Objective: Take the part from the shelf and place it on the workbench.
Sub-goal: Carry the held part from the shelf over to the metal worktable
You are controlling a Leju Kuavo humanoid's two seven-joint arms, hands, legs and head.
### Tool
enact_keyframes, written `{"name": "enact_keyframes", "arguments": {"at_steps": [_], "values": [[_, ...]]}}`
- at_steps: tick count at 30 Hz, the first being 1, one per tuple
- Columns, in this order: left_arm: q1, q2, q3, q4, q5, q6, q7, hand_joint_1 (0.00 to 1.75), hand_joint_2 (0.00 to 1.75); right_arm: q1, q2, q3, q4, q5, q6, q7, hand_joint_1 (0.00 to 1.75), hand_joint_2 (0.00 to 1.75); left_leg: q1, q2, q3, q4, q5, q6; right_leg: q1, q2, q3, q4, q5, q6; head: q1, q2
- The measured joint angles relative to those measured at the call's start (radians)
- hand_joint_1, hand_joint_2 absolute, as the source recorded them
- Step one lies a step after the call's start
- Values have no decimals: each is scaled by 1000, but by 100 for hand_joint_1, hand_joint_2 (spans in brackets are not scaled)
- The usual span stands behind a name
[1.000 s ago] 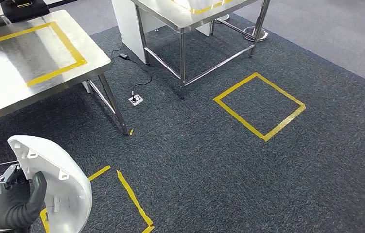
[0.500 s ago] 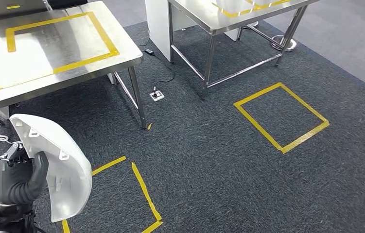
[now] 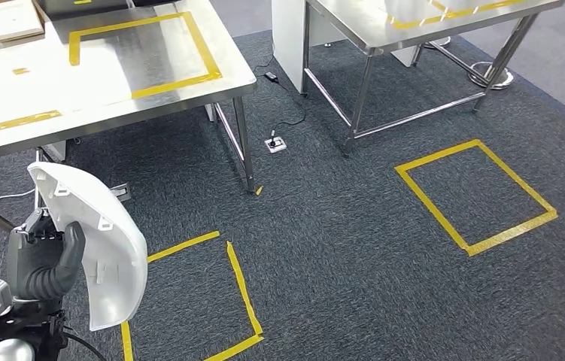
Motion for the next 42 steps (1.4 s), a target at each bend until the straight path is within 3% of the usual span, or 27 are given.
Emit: {"name": "enact_keyframes", "arguments": {"at_steps": [2, 4, 6, 7, 9, 10, 11, 12, 13, 14, 16, 18, 20, 22, 24, 26, 27, 29, 31, 33, 35, 37, 38, 40, 41, 42], "values": [[8, 0, 0, -1, 2, 0, 0, 175, 175, 0, -1, 0, 0, 4, -1, -1, 0, 0, -3, 20, 31, -59, 11, 18, 7, -13, -1, 12, -8, 11, 1, 0], [17, 0, 0, -4, 2, 1, 0, 175, 175, -1, -1, 0, 0, 6, -1, 1, 0, 0, -4, 0, 27, -58, 12, 38, 9, -28, -1, 14, -10, 18, 2, 0], [25, 0, 1, -8, 3, 1, 0, 175, 175, -1, -1, 0, 0, 7, -1, 5, 0, 0, -1, -18, 22, -59, 18, 49, 4, -7, -8, 36, -29, 29, 3, 0], [27, -1, 2, -12, 3, 1, 0, 175, 175, -1, -2, 0, 0, 8, -1, 7, 0, 0, 1, -26, 20, -61, 21, 54, 1, 16, -23, 73, -55, 35, 4, 0], [32, -3, 2, -16, 4, 1, 0, 175, 175, 1, -2, 0, 0, 9, -1, 11, 0, 0, 2, -45, 13, -60, 25, 60, -4, 58, -82, 201, -124, 43, 7, 0], [36, -3, 2, -16, 5, 1, 0, 175, 175, 2, -2, 0, 0, 9, -1, 13, 0, 0, 1, -55, 9, -60, 27, 62, -4, 64, -112, 263, -148, 44, 8, 0], [40, -4, 2, -16, 5, 1, 0, 175, 175, 3, -2, 0, 0, 9, -1, 15, 0, 0, 1, -66, 7, -59, 28, 62, -5, 65, -130, 299, -154, 43, 8, 0], [43, -4, 2, -17, 5, 0, 0, 175, 175, 3, -2, 0, 0, 9, -1, 16, 0, 0, 0, -78, 7, -59, 29, 62, -5, 67, -127, 294, -138, 40, 8, 0], [45, -4, 2, -17, 5, 1, 0, 175, 175, 3, -2, 0, 0, 10, -1, 16, 0, 0, -1, -90, 7, -58, 30, 60, -5, 71, -106, 248, -105, 36, 8, 0], [46, -4, 2, -18, 5, 1, 0, 175, 175, 3, -2, 0, 0, 10, -1, 16, 0, 0, 0, -102, 7, -58, 32, 59, -4, 82, -71, 175, -66, 30, 8, 0], [46, -5, 2, -21, 3, 3, 0, 175, 175, 3, -2, 0, 0, 13, -1, 17, 0, 0, 0, -121, 4, -58, 36, 50, -3, 117, -13, 52, -21, 20, 9, 0], [47, -5, 3, -23, 0, 8, 0, 175, 175, 1, -3, 0, 0, 15, -1, 18, 0, 0, 3, -136, -3, -59, 42, 38, 2, 130, -1, 17, -18, 18, 10, 0], [54, -5, 3, -29, -2, 13, 0, 175, 175, 0, -3, 0, 0, 17, 0, 19, 0, 0, 6, -146, -8, -61, 46, 24, 3, 110, 0, 9, -11, 13, 12, 0], [60, -4, 4, -36, -2, 17, -1, 175, 175, 0, -3, 0, 0, 20, 1, 18, 0, 0, 2, -115, -27, -27, 21, 16, -2, 89, 4, -4, -2, 2, 9, 0], [62, -2, 5, -40, -2, 18, -1, 175, 175, 2, -3, 0, 0, 22, 2, 18, 0, 0, -2, -69, -72, 76, -40, 12, -2, 68, 4, -8, 1, -6, 4, 0], [65, -2, 5, -40, -2, 19, -1, 175, 175, 4, -3, 0, 0, 22, 2, 19, 0, 0, -1, -56, -115, 179, -82, 8, -1, 44, 1, -5, 0, -8, 3, 0], [66, -2, 5, -40, -2, 19, 0, 175, 175, 4, -3, 0, 0, 22, 2, 19, 0, 0, 0, -53, -115, 190, -78, 6, -1, 33, 0, -3, -1, -8, 3, 0], [68, -1, 5, -41, -2, 19, 0, 175, 175, 3, -2, 0, 0, 22, 2, 19, 0, 0, 2, -40, -63, 109, -30, 2, -3, 12, -2, 3, -4, -4, 3, 0], [67, -1, 5, -44, -1, 19, 0, 175, 175, 1, 0, 0, 0, 20, 3, 19, 0, 0, 0, -11, 3, -6, 3, 8, -1, -4, -3, 14, -11, 7, 3, 0], [65, -1, 5, -47, 4, 20, 4, 175, 175, 0, 0, 0, 0, 18, 4, 17, 0, 0, -4, -2, 23, -47, 4, 26, 3, -15, -6, 22, -15, 18, 4, 0], [60, -1, 6, -47, 9, 21, 9, 175, 175, -3, 0, 0, 0, 18, 8, 11, 0, 0, -4, -19, 18, -46, 10, 43, 4, -26, -7, 25, -15, 26, 4, 0], [52, 0, 9, -47, 11, 22, 14, 175, 175, -6, 0, 0, 0, 20, 11, 3, 0, 0, -1, -33, 13, -47, 15, 55, 0, -4, -16, 51, -37, 37, 5, 0], [49, 0, 10, -47, 12, 22, 16, 175, 175, -7, 0, 0, 0, 19, 11, 2, 0, 0, 1, -38, 11, -48, 18, 60, -3, 17, -33, 90, -63, 42, 7, 0], [45, 0, 10, -45, 12, 22, 19, 175, 175, -8, 1, -2, 0, 7, 9, 9, 0, 0, 1, -47, 3, -48, 22, 66, -6, 55, -93, 218, -129, 49, 11, 0], [44, -1, 11, -43, 13, 22, 19, 175, 175, -7, 1, -5, 0, -2, 6, 17, 0, 0, 0, -52, 0, -47, 24, 68, -6, 62, -121, 275, -149, 50, 12, 0], [44, -1, 11, -40, 14, 22, 19, 175, 175, -7, 1, -11, 0, -10, 4, 26, 0, 0, -1, -58, -2, -47, 25, 69, -6, 64, -136, 304, -151, 49, 12, 0]]}}
